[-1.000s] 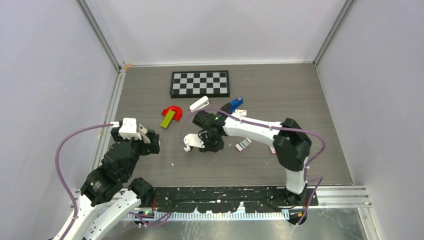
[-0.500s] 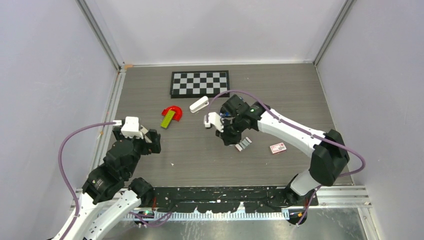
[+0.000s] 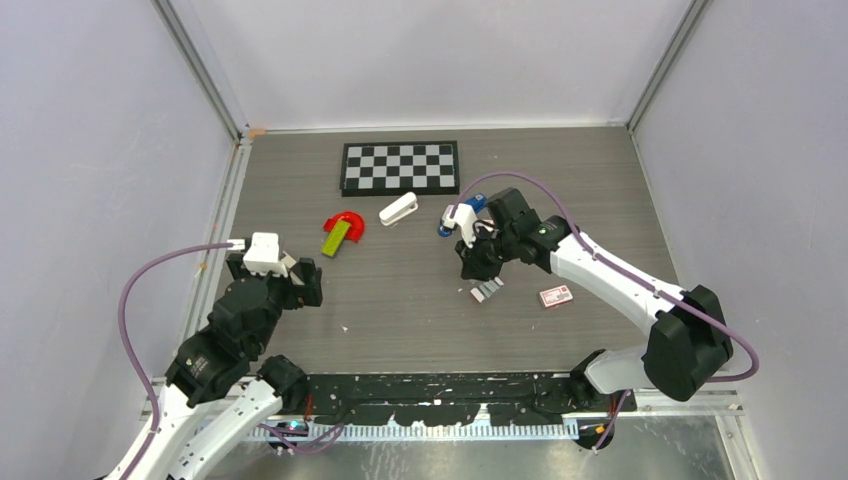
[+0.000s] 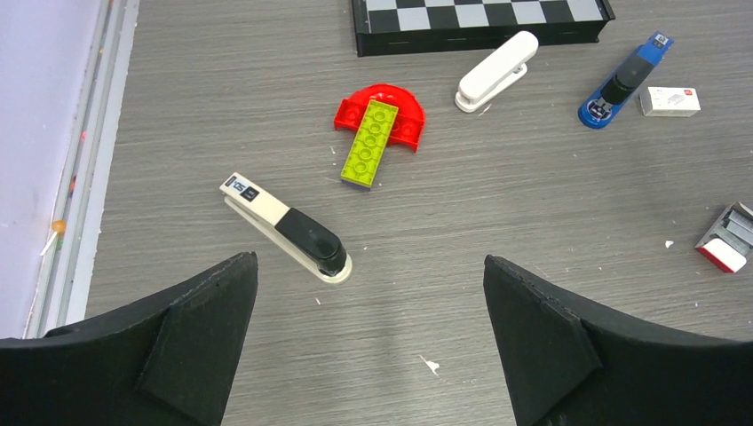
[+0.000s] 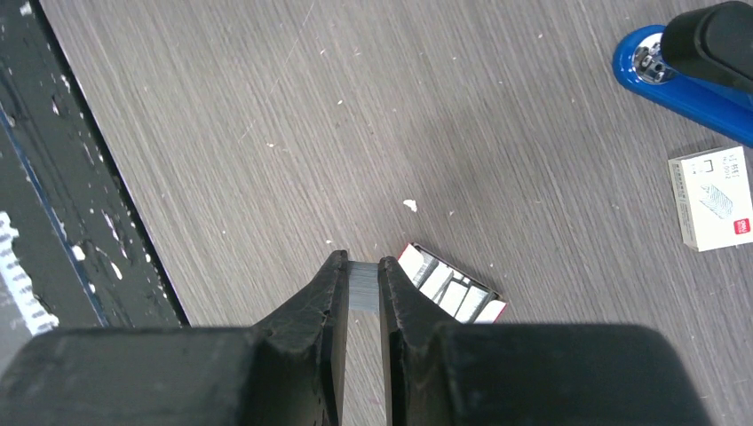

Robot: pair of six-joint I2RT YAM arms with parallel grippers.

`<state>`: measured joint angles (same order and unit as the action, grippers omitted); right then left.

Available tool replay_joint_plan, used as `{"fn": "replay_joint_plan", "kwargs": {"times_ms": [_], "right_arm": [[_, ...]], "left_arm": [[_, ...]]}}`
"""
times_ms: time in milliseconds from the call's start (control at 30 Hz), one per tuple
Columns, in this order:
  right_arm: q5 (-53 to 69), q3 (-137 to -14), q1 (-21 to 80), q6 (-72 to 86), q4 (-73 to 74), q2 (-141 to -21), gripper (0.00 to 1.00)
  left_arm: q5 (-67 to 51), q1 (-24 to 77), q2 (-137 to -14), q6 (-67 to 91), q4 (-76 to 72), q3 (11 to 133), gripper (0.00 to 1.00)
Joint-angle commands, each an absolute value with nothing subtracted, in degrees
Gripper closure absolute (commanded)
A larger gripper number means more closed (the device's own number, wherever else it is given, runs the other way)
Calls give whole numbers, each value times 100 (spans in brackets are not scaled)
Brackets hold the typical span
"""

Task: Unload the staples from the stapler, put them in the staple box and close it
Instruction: Place the staple in the staple box.

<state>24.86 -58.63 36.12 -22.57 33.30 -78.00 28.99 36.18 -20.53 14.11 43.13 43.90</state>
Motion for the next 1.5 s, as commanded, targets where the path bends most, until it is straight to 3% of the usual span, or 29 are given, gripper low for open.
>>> {"fn": "replay_joint_plan", "kwargs": {"times_ms": [0, 1467], "right_arm": [[2675, -5736, 3527, -1846, 2750, -7577, 89], [2166, -5074, 3309, -961, 1759, -7858, 89]], "left_arm": [[2865, 3567, -2111, 1389, 4078, 4377, 0], [2729, 3448, -2109, 1384, 4036, 4368, 0]]}}
